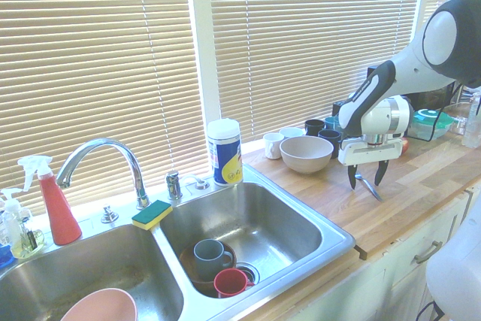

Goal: Put the fork into the sink

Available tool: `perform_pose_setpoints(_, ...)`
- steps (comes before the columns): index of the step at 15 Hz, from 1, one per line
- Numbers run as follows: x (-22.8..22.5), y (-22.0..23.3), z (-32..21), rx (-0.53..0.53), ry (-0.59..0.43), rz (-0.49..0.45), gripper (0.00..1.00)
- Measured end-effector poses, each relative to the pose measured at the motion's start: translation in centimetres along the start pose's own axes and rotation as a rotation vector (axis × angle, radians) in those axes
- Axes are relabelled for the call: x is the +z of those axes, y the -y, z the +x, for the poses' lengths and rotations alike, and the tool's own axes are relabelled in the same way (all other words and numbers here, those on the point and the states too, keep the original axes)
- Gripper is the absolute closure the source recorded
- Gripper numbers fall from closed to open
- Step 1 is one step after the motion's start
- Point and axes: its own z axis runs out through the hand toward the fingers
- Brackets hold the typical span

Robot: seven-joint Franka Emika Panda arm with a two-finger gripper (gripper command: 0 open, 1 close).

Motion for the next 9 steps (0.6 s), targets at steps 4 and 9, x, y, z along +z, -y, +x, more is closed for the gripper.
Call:
perform_pose_setpoints(4, -0.56, 0.15, 0.44, 0.005, -0.006, 0.017, 1.00)
perform_pose_setpoints(9, 0.11, -0.08, 0.49, 0.008, 0.010, 0.018, 1.00)
